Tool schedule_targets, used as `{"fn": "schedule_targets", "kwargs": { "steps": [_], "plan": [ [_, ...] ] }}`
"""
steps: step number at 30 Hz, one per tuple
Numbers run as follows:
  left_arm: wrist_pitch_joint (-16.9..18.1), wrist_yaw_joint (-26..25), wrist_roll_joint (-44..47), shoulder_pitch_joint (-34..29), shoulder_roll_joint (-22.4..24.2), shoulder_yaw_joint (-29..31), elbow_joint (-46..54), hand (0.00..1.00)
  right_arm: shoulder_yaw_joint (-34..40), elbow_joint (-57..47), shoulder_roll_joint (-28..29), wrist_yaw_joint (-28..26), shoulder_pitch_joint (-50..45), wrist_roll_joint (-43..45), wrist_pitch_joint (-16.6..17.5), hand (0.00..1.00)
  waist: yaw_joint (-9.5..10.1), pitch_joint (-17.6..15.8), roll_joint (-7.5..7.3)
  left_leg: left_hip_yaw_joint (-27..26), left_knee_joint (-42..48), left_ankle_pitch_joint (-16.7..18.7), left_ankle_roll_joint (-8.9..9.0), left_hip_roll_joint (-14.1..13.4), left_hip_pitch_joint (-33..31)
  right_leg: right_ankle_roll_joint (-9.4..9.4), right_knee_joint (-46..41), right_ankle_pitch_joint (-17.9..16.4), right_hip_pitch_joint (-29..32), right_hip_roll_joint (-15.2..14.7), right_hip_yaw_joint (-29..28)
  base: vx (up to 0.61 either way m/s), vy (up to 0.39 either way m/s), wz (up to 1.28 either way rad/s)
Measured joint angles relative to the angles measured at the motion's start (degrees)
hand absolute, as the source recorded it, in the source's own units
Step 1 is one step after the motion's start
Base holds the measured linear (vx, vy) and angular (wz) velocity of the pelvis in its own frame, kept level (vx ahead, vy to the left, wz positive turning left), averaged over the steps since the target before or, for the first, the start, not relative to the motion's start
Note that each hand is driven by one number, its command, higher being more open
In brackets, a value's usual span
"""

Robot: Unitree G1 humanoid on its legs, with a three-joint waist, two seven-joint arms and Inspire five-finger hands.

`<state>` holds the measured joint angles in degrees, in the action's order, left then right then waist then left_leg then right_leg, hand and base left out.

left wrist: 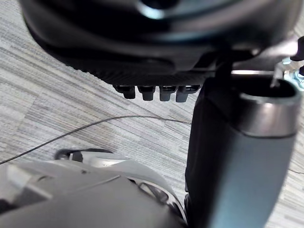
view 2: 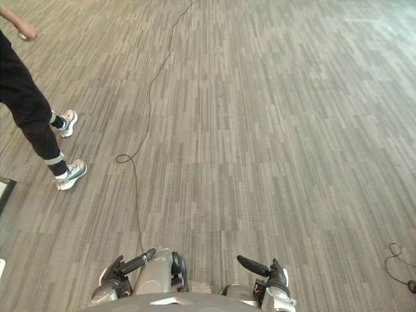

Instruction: Pick up cushions and gather them together orderly.

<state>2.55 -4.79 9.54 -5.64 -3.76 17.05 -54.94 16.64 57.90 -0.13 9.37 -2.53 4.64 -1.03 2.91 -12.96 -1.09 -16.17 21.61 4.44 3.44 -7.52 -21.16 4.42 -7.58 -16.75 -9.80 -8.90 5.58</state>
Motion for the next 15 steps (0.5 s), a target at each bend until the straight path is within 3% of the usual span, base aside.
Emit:
{"fn": "schedule_targets", "kwargs": {
  "steps": [1, 4, 6, 7, 8, 9, 10, 11, 12, 13, 15],
  "plan": [
    [0.0, -0.3, 0.0, 0.3, -0.4, -0.1, -0.5, 1.0, -0.2, 1.6, -0.3, 0.0, 0.7, 0.0, -0.1, 1.0, 0.31, 0.0, -0.42, -1.5, -0.7, -2.6, -3.38, 1.6, 1.5, 0.1, 1.2, -0.5, -1.3, -1.5, -0.6, 0.38, 0.252, -0.1],
    [0.7, -0.5, 0.0, 1.6, -1.0, -0.3, -0.5, 1.0, -0.1, 2.1, 0.8, -0.5, 1.9, 0.0, 0.1, 1.0, 1.5, -0.1, -1.49, -2.4, 9.1, 4.4, -5.74, 0.9, 0.0, -0.93, -0.8, 2.2, -2.5, -0.9, -3.4, 0.46, 0.23, -0.16],
    [0.6, -0.1, 0.0, 1.5, -1.3, -0.5, -0.5, 1.0, 0.2, 2.6, 1.5, -0.6, 1.7, -0.1, 0.4, 1.0, 1.59, 0.9, -2.34, -2.2, 13.0, 6.5, -6.91, 1.1, 0.5, 1.07, -5.8, 4.0, -1.8, -1.7, -5.3, 0.44, 0.256, -0.17],
    [0.6, -0.1, 0.0, 1.4, -1.3, -0.7, -0.5, 1.0, 0.2, 2.7, 1.5, -0.6, 1.7, -0.1, 0.6, 1.0, 1.68, 1.3, -2.32, -2.2, 12.8, 7.6, -6.6, 1.1, 1.1, 1.58, -8.5, 4.3, -0.5, -1.7, -5.7, 0.4, 0.225, -0.26],
    [0.5, 0.0, 0.0, 1.6, -1.7, -1.7, -0.7, 1.0, 0.1, 2.5, 1.5, -0.6, 1.9, -0.1, 1.1, 1.0, 1.72, 1.5, -2.62, -2.3, 9.6, 11.8, -6.1, 2.1, 4.8, 3.51, -24.3, 5.2, 6.2, -2.1, -7.6, 0.32, 0.187, -0.2],
    [0.5, 0.2, 0.0, 1.7, -2.7, -2.9, -0.9, 1.0, 0.1, 2.3, 1.6, -0.7, 1.8, -0.1, 1.3, 1.0, 1.55, 1.4, -3.65, -2.7, 8.6, 12.4, -6.23, 3.1, 6.7, 7.12, -32.7, 7.8, 9.7, -3.2, -8.4, 0.48, 0.241, -0.15],
    [0.5, 0.2, 0.0, 1.7, -2.9, -3.1, -1.0, 1.0, 0.1, 2.4, 1.6, -0.7, 1.8, -0.2, 1.3, 1.0, 1.47, 1.3, -3.82, -2.7, 8.4, 12.5, -6.28, 3.3, 7.2, 7.98, -34.2, 8.7, 10.4, -3.4, -8.6, 0.38, 0.156, 0.02],
    [0.3, 0.0, -0.1, 1.7, -3.8, -4.7, -1.6, 1.0, 0.0, 2.5, 1.3, -0.7, 1.3, -0.2, 1.2, 1.0, 1.07, 1.0, -4.02, -2.9, 7.4, 14.1, -6.44, 4.2, 11.3, 8.04, -46.7, 13.1, 15.1, -5.2, -7.7, 0.39, 0.092, -0.1],
    [-0.1, -0.3, -0.1, 1.5, -3.5, -4.8, -1.6, 1.0, 0.1, 2.0, 0.7, -0.9, 1.1, 0.0, 1.2, 1.0, 0.57, 0.6, -3.47, -3.0, 5.7, 15.4, -6.3, 4.2, 16.3, 3.47, -55.0, 10.2, 18.9, -6.0, -4.4, 0.47, 0.051, -0.14],
    [-0.1, -0.3, -0.1, 1.3, -3.3, -4.9, -1.6, 1.0, -0.1, 1.1, 0.3, -0.9, 1.0, 0.0, 1.4, 1.0, 0.03, 0.3, -2.99, -3.1, 3.3, 15.9, -6.35, 4.1, 19.6, 0.44, -57.4, 8.1, 21.3, -5.8, -2.0, 0.39, 0.037, -0.15],
    [-0.1, -0.2, -0.1, 1.7, -2.5, -5.9, -1.7, 1.0, -0.4, -1.0, 0.0, -1.1, 1.1, 0.0, 2.4, 1.0, -0.73, -0.2, -1.67, -3.2, -1.9, 16.2, -5.95, 3.2, 25.8, -1.45, -54.7, 4.5, 28.4, -3.7, 4.2, 0.37, -0.017, -0.05]
  ]
}}
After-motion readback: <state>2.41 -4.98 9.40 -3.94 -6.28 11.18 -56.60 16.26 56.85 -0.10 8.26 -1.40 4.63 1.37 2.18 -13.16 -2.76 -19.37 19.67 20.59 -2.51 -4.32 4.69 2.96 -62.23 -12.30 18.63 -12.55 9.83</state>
